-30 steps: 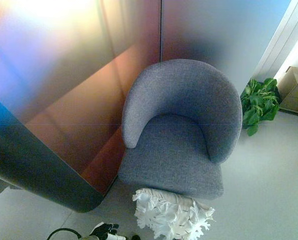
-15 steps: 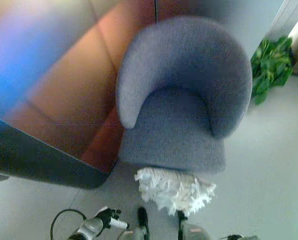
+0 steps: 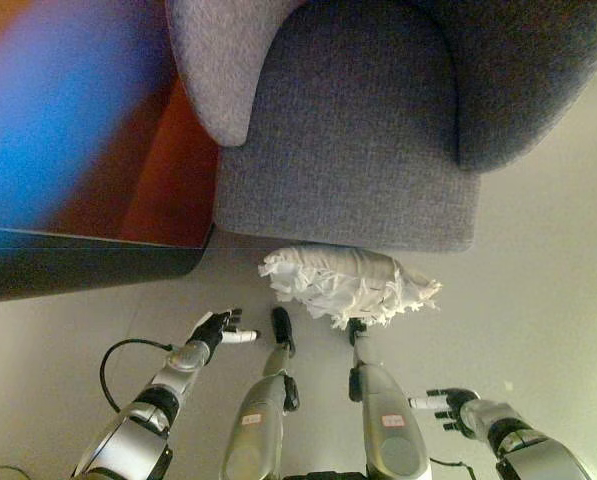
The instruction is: Pick up the pillow and put it on the sofa.
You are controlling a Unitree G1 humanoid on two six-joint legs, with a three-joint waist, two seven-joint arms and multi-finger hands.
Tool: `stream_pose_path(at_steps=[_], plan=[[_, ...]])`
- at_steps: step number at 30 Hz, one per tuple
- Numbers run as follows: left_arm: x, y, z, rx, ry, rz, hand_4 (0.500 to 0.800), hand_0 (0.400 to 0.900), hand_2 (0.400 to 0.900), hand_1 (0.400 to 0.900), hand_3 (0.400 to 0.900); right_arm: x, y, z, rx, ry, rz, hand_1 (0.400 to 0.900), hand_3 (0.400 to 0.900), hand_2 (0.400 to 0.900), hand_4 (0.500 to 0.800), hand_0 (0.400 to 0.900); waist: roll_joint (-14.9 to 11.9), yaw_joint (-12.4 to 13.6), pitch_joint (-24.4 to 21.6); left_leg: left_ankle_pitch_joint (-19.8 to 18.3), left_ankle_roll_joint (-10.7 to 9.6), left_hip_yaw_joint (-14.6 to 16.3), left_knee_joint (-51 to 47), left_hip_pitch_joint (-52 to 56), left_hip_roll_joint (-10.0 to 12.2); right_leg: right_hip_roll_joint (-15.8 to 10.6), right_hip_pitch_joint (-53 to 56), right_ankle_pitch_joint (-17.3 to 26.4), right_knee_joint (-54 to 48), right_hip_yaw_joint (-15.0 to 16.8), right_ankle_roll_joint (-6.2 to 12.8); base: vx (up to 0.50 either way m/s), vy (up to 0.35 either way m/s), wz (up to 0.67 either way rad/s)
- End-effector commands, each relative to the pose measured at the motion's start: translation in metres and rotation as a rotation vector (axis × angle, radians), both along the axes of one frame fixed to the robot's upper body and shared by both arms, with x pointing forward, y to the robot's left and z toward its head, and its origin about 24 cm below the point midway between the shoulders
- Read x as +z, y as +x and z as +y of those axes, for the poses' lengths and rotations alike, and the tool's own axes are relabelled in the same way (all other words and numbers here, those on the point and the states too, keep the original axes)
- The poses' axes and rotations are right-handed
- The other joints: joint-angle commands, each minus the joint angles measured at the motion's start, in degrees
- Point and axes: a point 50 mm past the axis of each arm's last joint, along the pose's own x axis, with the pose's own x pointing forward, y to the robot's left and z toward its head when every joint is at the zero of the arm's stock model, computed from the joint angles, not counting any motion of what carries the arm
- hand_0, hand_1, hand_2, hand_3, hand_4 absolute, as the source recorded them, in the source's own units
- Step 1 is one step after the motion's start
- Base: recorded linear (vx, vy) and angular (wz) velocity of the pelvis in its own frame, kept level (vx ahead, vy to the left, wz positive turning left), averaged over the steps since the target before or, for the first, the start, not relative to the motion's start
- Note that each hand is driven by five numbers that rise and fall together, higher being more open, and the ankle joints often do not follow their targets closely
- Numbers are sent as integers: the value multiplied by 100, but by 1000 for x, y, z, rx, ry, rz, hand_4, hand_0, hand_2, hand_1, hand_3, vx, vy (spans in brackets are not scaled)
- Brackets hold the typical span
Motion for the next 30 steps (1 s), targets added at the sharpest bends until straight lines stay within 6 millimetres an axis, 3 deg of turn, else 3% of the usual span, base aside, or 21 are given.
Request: stream_pose_path(at_steps=[1, 13, 30], plan=[[19, 12, 19, 108, -14, -96, 800, 900, 900, 900, 900, 9, -6, -25, -43, -63, 59, 900, 900, 900, 800, 900, -107, -90, 99, -299, -273, -174, 938, -1010, -323, 102, -966, -439, 999, 241, 296, -85, 9, 10], [71, 55, -1, 141, -113, -327, 800, 900, 900, 900, 900, 31, 30, -19, -55, -35, -36, 900, 900, 900, 800, 900, -50, -255, 99, -437, -232, -195, 1796, -2249, -218, 363, -2270, -672, 1861, 460, 146, -49, 0, 0], [134, 90, -16, 139, -198, -524, 800, 900, 900, 900, 900, 48, 59, -3, -39, 50, -64, 900, 900, 900, 800, 900, -80, -439, 99, -558, -264, -77, 2036, -2706, -135, 473, -2693, -711, 1943, 623, 109, 5, 1, -9]])
